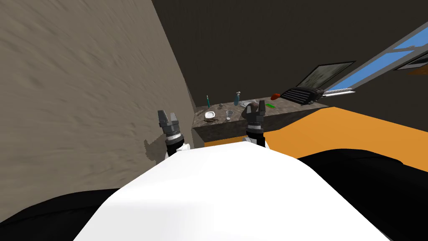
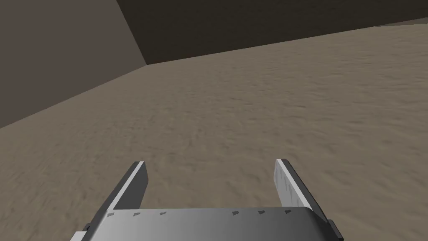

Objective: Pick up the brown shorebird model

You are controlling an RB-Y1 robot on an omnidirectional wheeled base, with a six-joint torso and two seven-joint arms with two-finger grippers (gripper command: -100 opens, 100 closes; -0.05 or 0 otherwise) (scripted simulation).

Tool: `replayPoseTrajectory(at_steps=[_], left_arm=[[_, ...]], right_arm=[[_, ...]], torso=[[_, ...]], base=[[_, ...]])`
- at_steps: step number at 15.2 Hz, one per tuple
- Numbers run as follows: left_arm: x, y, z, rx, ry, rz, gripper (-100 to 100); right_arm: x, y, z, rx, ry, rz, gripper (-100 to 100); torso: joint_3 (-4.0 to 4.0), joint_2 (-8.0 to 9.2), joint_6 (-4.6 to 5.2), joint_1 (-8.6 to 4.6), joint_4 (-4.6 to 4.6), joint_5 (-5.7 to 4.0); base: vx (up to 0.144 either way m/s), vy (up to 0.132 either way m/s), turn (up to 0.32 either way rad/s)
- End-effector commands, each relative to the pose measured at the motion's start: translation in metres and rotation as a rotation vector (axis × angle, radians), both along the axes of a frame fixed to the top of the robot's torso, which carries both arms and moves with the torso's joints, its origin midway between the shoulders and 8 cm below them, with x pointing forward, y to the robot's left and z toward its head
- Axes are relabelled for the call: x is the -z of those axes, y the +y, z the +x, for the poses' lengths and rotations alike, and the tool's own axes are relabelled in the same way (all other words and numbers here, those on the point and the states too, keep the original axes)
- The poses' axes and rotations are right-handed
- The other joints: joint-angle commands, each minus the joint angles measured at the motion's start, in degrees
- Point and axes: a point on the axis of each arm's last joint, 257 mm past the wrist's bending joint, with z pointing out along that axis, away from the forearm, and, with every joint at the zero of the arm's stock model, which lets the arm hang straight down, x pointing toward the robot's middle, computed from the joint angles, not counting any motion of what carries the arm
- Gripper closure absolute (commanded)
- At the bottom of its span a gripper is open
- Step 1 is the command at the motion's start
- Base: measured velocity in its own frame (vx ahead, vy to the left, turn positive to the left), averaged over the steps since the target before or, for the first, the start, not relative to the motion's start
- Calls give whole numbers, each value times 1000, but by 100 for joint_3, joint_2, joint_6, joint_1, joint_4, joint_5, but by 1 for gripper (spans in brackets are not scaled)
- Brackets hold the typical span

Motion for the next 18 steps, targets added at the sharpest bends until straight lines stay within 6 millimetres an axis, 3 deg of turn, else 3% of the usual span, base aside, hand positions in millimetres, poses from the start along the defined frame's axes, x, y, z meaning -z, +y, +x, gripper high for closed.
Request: replayPoseTrajectory(at_steps=[1, 7, 16, 18], left_arm=[[5, -3, 5, 20, 24, 26, -100], [24, -4, 22, 64, 108, 69, -100], [78, 13, 66, 114, 330, 98, -100], [82, 14, 68, 110, 346, 96, -100]], right_arm=[[0, 0, 0, 0, 0, 0, 0], [0, 0, 0, 0, 0, 0, 0], [0, 0, 0, 0, 0, 0, 0], [0, 0, 0, 0, 0, 0, 0]], torso=[[0, 0, 0, 0, 0, 0], [-2, -3, 1, -19, -1, -4], [-5, -8, 0, -29, -2, -6], [-6, -10, 1, -35, -2, -8]], base=[[1, -10, -9], [4, -43, -14], [11, -70, -25], [15, -74, -10]])
